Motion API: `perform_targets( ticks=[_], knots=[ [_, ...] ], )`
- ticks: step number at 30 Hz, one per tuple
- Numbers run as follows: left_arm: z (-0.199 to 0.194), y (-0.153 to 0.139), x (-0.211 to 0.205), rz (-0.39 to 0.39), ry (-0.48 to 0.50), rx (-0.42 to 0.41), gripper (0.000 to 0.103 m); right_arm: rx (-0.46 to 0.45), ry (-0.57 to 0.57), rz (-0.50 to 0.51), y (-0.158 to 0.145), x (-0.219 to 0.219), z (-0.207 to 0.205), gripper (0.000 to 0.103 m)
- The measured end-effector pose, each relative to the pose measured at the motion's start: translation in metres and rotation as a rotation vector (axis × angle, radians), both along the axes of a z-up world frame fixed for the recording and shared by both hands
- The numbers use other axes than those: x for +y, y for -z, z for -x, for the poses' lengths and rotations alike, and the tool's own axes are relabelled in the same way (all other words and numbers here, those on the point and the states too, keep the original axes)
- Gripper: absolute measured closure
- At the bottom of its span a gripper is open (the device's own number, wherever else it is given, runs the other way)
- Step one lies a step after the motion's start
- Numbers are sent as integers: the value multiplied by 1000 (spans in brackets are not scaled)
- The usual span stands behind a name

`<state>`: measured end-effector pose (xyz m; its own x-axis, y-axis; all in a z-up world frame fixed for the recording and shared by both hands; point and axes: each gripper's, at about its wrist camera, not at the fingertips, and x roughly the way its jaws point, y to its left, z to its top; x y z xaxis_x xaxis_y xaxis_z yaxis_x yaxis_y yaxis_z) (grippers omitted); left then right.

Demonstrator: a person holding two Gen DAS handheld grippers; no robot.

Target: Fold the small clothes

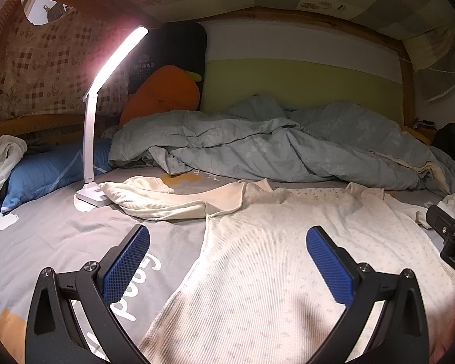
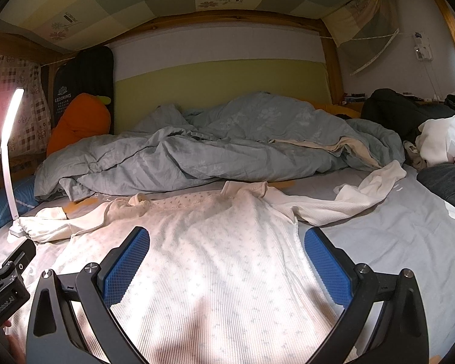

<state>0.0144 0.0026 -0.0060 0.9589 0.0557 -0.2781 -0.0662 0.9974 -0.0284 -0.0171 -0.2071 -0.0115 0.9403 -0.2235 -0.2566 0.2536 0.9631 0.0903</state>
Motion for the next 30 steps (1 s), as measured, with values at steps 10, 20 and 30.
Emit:
perform_targets(
  ticks=[10,20,30],
  knots=[
    [2,-3,-4,-21,22,-10,0,13,-9,-11,1,0,2,0],
    [73,-45,13,-122,125,-80,0,-10,64,209,-39,6,70,0],
    [62,34,58,-96,120,394,40,376,29,81,-1,-48,114,17]
  ],
)
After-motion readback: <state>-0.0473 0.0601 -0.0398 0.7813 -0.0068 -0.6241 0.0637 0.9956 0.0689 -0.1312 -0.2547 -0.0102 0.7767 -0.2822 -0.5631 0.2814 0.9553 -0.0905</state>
